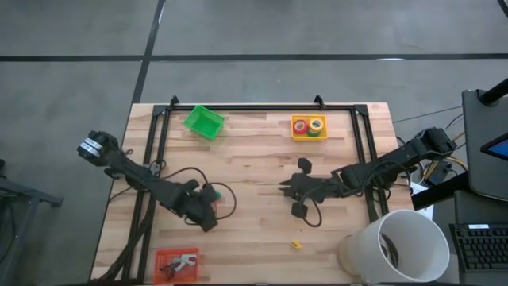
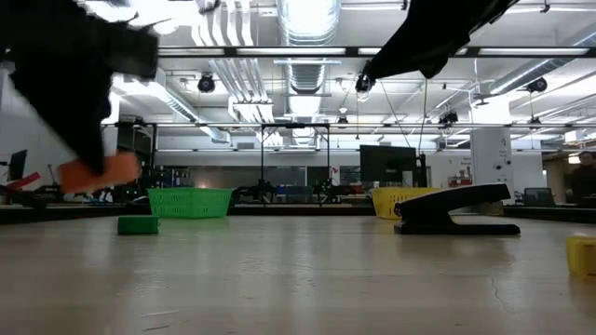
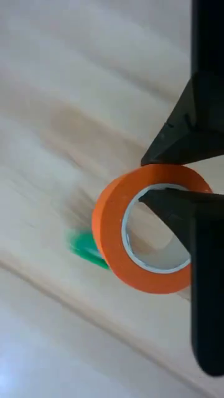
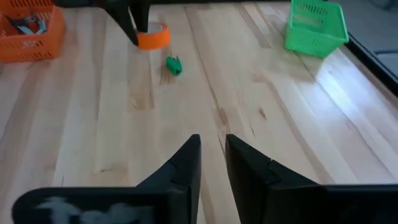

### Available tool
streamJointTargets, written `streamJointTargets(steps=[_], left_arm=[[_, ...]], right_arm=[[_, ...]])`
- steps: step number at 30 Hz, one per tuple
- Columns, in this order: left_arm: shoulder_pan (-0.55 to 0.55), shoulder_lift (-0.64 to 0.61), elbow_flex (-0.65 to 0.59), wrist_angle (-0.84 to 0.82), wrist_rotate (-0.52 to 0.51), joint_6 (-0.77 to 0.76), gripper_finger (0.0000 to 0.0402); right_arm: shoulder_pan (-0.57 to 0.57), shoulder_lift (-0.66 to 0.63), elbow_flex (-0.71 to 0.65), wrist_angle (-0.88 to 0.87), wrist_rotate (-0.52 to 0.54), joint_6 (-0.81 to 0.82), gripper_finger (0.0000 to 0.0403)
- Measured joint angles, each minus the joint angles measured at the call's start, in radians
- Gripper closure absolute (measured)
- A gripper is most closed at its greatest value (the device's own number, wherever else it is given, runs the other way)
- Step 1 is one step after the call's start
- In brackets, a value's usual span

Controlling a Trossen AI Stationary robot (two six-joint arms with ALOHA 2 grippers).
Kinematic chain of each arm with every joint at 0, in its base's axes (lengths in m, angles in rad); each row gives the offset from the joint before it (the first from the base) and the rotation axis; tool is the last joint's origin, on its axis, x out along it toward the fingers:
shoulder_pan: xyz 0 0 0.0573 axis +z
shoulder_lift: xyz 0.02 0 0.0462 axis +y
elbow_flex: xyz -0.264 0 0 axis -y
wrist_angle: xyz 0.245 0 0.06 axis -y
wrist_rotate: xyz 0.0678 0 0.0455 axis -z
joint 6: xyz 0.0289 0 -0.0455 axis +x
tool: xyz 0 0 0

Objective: Pick and place Stapler, Stapler remover, tape
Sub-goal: Put the orange tape into the yellow bin

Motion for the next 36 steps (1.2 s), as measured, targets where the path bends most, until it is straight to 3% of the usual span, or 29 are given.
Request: streamJointTargets(steps=[7,13,17,25,30,36], left_arm=[[-0.007,0.0,0.107,0.27,-0.167,0.3,0.036],[-0.009,0.0,0.119,0.687,-0.174,0.611,0.0341],[-0.01,-0.001,0.115,0.847,-0.172,0.744,0.0337],[-0.007,0.023,0.115,1.07,-0.128,0.867,0.0357],[-0.004,0.07,0.115,1.17,-0.108,0.906,0.0341],[0.009,0.11,0.114,1.212,-0.117,0.913,0.0352]], right_arm=[[0.003,0.0,-0.068,0.215,-0.001,-0.085,0.0315],[0.01,0.0,-0.148,0.489,-0.038,-0.16,0.029],[0.013,0.0,-0.189,0.647,-0.114,-0.178,0.026],[0.018,0.001,-0.213,0.786,-0.159,-0.182,0.0219],[0.028,0.0,-0.213,0.833,-0.185,-0.2,0.0221],[0.056,0.0,-0.213,0.886,-0.214,-0.205,0.0228]])
